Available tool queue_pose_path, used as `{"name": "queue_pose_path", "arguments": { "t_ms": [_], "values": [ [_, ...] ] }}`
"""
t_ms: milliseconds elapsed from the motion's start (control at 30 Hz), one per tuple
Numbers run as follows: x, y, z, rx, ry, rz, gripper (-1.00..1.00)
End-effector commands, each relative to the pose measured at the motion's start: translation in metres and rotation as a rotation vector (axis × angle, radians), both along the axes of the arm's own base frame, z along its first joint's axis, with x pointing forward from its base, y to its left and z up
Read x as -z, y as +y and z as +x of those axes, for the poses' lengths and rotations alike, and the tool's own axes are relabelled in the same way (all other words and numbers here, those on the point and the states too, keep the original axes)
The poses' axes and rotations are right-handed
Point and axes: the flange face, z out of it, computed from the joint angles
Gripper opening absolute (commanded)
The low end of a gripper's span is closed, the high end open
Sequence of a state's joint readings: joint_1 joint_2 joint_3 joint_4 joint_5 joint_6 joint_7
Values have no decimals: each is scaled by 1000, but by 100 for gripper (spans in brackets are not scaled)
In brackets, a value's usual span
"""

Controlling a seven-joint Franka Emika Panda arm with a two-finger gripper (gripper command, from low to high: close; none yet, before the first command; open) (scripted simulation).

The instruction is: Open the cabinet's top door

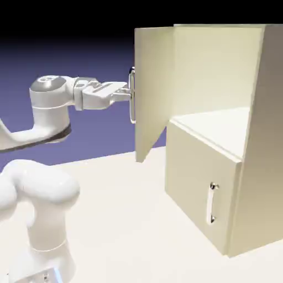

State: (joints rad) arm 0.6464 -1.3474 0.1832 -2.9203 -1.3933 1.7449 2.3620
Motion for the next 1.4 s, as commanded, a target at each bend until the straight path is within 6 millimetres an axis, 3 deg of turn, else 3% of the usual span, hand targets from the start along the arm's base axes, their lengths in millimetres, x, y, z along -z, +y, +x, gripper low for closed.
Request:
{"name": "queue_pose_path", "arguments": {
  "t_ms": [0,267,600,867,1367],
  "values": [
    [0,7,-4,19,0,0,-100],
    [0,70,-30,188,0,0,-100],
    [0,170,-49,435,0,0,-100],
    [0,236,-48,595,0,0,-100],
    [0,323,-29,811,0,0,-100]
  ]
}}
